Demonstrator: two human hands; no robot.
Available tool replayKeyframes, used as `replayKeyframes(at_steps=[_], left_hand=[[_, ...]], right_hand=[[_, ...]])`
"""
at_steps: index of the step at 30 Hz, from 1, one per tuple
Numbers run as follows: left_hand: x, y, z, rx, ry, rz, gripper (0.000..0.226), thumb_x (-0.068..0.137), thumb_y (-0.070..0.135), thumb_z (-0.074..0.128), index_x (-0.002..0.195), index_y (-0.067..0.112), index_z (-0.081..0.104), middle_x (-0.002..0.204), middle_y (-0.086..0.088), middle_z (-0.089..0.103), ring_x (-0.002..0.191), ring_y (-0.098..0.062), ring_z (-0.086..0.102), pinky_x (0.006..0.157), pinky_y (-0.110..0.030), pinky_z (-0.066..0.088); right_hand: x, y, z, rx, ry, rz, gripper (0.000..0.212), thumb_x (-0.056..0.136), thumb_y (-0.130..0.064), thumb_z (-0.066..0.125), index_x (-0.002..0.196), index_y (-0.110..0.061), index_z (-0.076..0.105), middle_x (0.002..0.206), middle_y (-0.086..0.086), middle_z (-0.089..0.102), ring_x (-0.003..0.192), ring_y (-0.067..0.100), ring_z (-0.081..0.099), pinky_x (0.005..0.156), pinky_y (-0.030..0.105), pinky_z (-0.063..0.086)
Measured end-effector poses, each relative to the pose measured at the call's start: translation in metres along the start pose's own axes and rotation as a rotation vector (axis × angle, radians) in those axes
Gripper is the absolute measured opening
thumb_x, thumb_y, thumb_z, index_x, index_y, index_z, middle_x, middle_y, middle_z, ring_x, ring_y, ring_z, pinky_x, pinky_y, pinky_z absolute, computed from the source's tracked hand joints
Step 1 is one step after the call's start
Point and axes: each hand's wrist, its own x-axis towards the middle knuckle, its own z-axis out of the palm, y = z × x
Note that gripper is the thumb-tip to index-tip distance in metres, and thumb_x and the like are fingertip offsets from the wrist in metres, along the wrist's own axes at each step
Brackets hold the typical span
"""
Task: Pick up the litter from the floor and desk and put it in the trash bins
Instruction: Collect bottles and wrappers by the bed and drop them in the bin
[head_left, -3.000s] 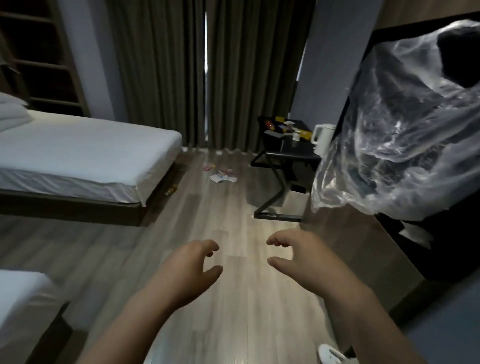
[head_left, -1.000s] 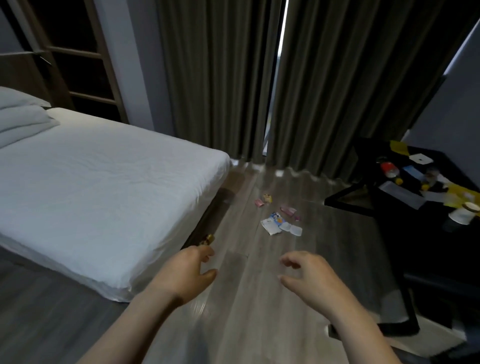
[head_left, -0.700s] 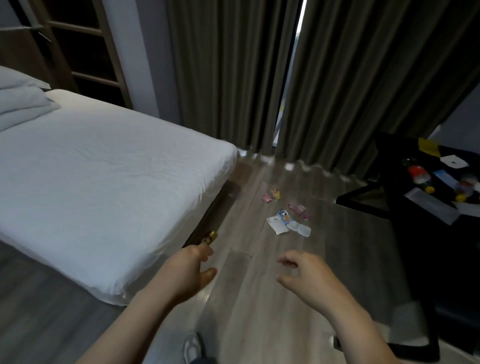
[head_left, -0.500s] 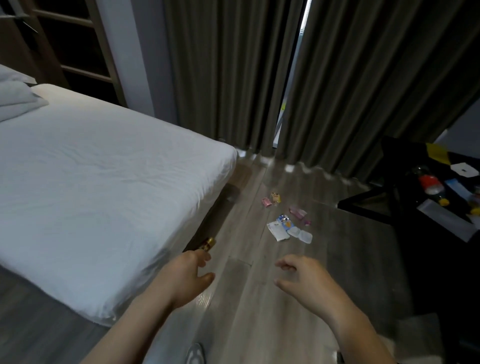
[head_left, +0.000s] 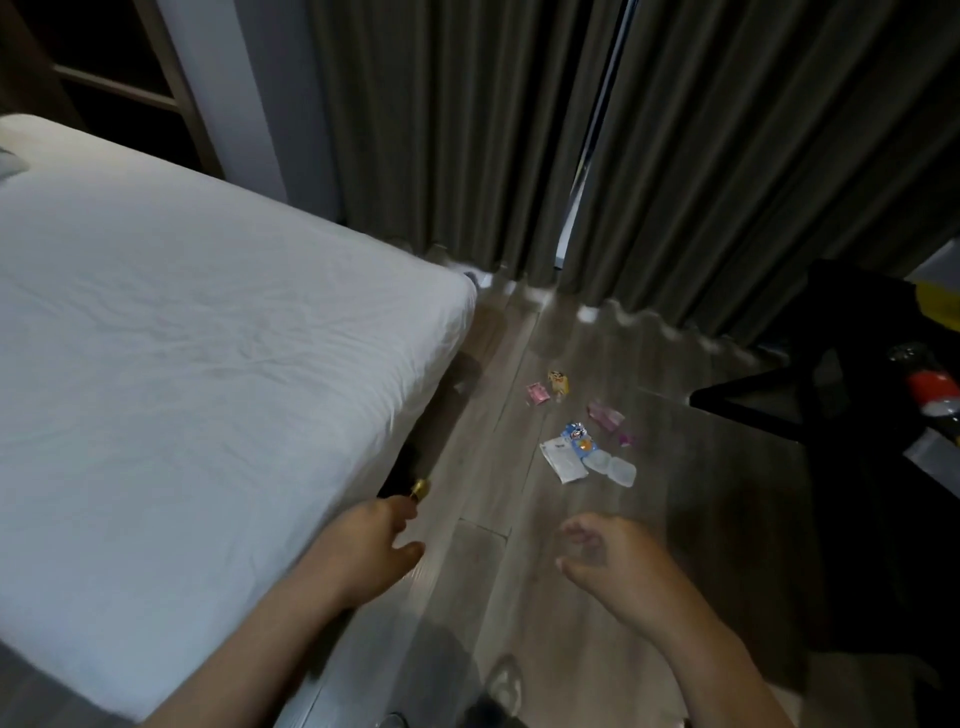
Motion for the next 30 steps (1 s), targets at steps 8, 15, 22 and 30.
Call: replayKeyframes(at_steps=[8, 15, 22, 30], left_hand=[[0.092, 0.031, -0.008, 0.009, 0.033, -0.053, 0.036, 0.087, 0.037, 0.057, 0.122, 0.025, 0.056, 0.116, 0.002, 0.063, 0.102, -0.014, 0.059, 0.077, -0.02, 0.041], [0.166, 0.055, -0.014, -0.066, 0.08, -0.138, 0.033, 0.086, 0.039, 0.058, 0.116, 0.026, 0.058, 0.109, 0.006, 0.064, 0.093, -0.01, 0.06, 0.075, -0.021, 0.046], [0.224, 0.05, -0.015, -0.093, -0.002, -0.177, 0.038, 0.087, 0.036, 0.057, 0.122, 0.022, 0.056, 0.112, 0.004, 0.063, 0.099, -0.011, 0.06, 0.08, -0.021, 0.045], [0.308, 0.028, -0.024, -0.07, -0.069, -0.201, 0.04, 0.089, 0.039, 0.055, 0.125, 0.023, 0.052, 0.119, 0.002, 0.061, 0.106, -0.014, 0.058, 0.074, -0.017, 0.035]], right_hand=[[0.111, 0.028, -0.045, -0.026, -0.054, -0.044, 0.034, 0.08, -0.027, 0.071, 0.114, -0.026, 0.066, 0.108, -0.008, 0.066, 0.095, 0.001, 0.056, 0.08, 0.014, 0.042], [0.201, 0.052, -0.081, -0.08, -0.09, -0.107, 0.036, 0.077, -0.029, 0.07, 0.113, -0.028, 0.067, 0.103, -0.012, 0.065, 0.091, -0.001, 0.056, 0.08, 0.013, 0.041], [0.273, 0.059, -0.087, -0.066, -0.186, -0.075, 0.036, 0.079, -0.027, 0.07, 0.114, -0.026, 0.065, 0.109, -0.009, 0.065, 0.099, 0.004, 0.058, 0.081, 0.016, 0.043], [0.351, 0.051, -0.088, -0.132, -0.197, -0.054, 0.021, 0.078, -0.026, 0.066, 0.098, -0.027, 0.066, 0.088, -0.014, 0.056, 0.088, 0.004, 0.052, 0.062, 0.013, 0.032]])
